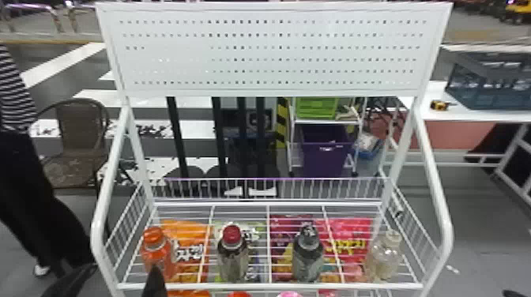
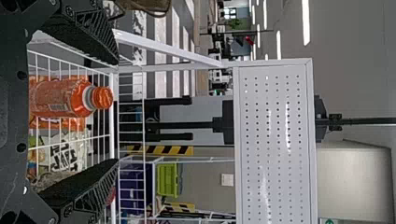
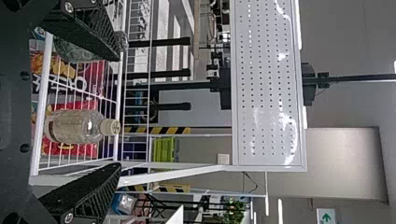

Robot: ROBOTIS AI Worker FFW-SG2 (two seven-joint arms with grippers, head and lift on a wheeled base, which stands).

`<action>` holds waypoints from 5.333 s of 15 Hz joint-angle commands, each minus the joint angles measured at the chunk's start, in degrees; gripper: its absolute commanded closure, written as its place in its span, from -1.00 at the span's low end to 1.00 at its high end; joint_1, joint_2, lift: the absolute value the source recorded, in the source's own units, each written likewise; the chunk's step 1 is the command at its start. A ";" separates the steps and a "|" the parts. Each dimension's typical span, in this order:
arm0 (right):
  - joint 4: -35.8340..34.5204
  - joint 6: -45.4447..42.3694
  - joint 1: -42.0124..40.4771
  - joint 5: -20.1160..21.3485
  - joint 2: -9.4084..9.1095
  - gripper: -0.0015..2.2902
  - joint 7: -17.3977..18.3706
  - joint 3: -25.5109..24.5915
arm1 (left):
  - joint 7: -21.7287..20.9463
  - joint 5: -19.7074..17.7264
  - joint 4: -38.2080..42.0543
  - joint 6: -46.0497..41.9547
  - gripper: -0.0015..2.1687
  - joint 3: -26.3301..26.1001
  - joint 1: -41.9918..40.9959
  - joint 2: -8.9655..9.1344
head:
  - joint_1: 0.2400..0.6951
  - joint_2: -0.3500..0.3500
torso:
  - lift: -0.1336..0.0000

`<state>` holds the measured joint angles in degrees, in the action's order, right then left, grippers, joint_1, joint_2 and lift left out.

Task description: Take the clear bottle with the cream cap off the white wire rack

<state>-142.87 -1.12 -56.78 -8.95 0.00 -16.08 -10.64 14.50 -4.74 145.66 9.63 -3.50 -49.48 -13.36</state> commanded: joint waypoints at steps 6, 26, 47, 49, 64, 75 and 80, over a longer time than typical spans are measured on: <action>-0.04 0.02 -0.18 -0.01 -0.05 -0.92 0.00 -0.08 | -0.08 0.00 0.15 0.00 -0.87 -0.01 0.00 0.00 | 0.14 0.00 | 1.00; 55.60 -18.08 39.73 10.53 -0.05 -0.91 9.75 6.16 | 0.27 2.28 0.85 1.06 -0.87 -3.88 -0.70 -0.18 | 0.14 0.00 | 1.00; 26.94 3.54 28.65 8.95 0.62 0.48 9.05 5.63 | 0.36 3.51 1.38 1.06 -0.87 -5.46 -0.97 -0.70 | 0.14 0.00 | 1.00; 18.95 6.88 22.50 8.25 0.62 0.48 6.94 4.76 | 0.27 3.51 1.12 1.06 -0.87 -5.46 -0.97 -0.70 | 0.14 0.00 | 1.00; 2.25 -0.86 0.97 5.79 0.35 0.48 4.48 0.80 | 0.27 2.90 1.56 0.70 -0.87 -4.05 -0.70 -0.79 | 0.14 0.00 | 1.00; 2.25 -0.86 0.97 4.82 0.18 0.48 3.51 0.62 | 0.36 3.16 1.91 0.70 -0.87 -3.88 -0.88 -0.79 | 0.14 0.00 | 1.00; 2.25 -0.68 1.05 4.82 0.26 0.48 3.51 0.54 | 0.36 3.16 1.56 0.70 -0.87 -3.88 -0.62 -0.70 | 0.14 0.00 | 1.00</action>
<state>-140.78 -1.97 -55.80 -4.12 0.25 -12.57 -10.04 14.85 -1.58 147.24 10.33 -7.44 -50.18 -14.06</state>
